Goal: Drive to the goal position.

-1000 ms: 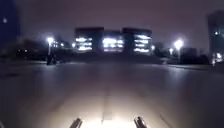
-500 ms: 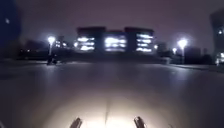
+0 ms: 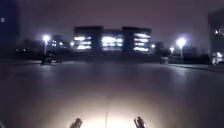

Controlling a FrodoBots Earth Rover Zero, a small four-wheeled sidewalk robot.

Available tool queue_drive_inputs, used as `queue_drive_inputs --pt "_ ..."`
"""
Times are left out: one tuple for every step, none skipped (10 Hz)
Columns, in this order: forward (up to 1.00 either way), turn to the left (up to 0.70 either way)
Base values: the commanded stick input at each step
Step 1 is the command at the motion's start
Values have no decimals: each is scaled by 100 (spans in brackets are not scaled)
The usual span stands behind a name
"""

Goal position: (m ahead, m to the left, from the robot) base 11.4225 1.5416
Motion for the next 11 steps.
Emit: queue_drive_inputs --pt "100 0" --pt "100 0" --pt "100 0" --pt "100 0" --pt "100 0" --pt "100 0" --pt "100 0" --pt "100 0" --pt "100 0" --pt "100 0" --pt "100 -6"
